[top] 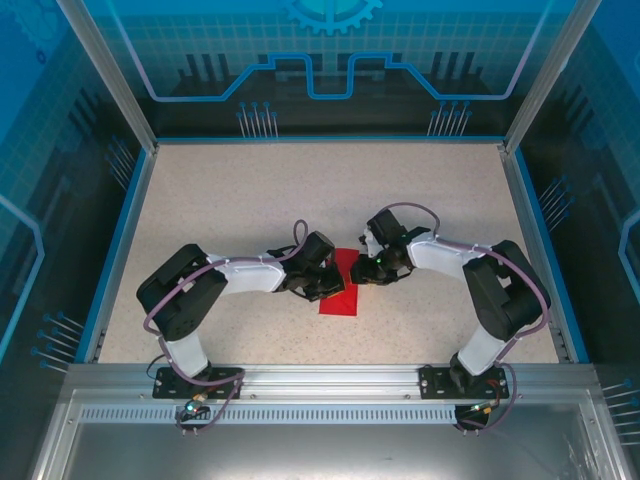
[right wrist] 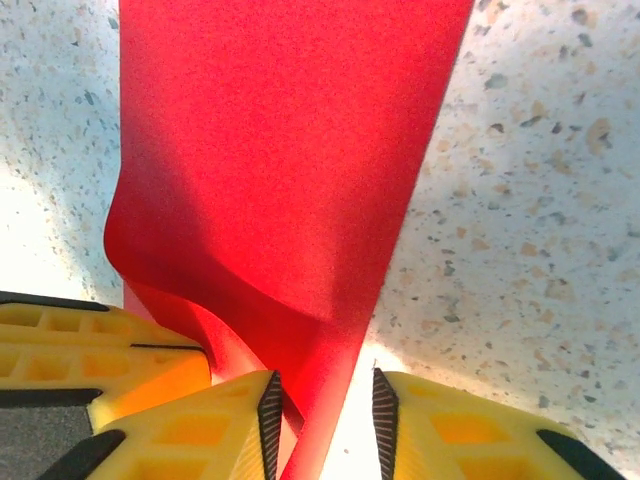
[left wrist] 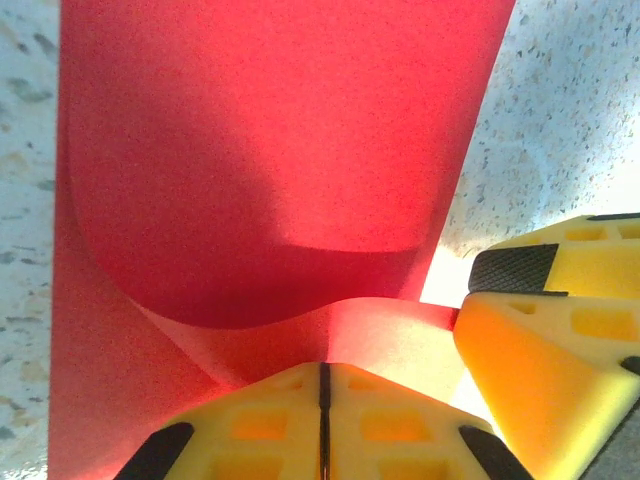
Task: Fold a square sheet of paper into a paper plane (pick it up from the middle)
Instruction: Fold the triangle a second time at the center of the table.
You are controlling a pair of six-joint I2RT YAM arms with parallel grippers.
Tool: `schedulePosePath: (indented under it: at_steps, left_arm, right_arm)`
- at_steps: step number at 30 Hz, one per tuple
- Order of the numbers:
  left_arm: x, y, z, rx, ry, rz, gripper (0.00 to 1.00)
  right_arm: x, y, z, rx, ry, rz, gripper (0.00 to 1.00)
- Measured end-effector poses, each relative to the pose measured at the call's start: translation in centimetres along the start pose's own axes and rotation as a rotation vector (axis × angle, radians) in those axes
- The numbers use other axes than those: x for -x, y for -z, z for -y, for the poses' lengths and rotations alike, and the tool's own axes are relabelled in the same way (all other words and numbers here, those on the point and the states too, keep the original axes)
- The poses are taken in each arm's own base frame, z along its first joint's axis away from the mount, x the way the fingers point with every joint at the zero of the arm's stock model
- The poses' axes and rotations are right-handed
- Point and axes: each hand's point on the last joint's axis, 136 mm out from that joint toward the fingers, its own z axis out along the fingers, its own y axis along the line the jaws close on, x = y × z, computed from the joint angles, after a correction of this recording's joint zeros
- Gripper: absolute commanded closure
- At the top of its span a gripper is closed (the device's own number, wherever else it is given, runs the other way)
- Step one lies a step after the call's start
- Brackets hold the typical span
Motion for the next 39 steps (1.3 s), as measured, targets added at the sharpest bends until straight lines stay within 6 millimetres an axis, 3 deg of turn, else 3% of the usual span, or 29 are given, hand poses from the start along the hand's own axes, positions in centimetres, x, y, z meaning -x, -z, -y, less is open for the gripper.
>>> schedulePosePath:
  at_steps: [5,10,24,39]
  left_arm:
    - [0.0,0.0,0.0,0.0,0.0,0.0,0.91]
    - [0.0,0.0,0.0,0.0,0.0,0.0,0.91]
    - [0.0,0.0,0.0,-0.001,-0.001,0.0,0.9]
    - [0.0,0.0,0.0,-0.001,-0.001,-0.001,0.91]
  right_arm:
    - [-0.3,-0.3,-0.8,0.054,0.009,-0.026,0.78]
    - [-0.3,-0.4,-1.2,0.077,0.017,-0.032,0.91]
    - [-0.6,-1.6,0.0,0.033,0.004,-0.056,0.93]
    - [-0.6,-1.7,0.0,0.033,0.014,-0.059,0.93]
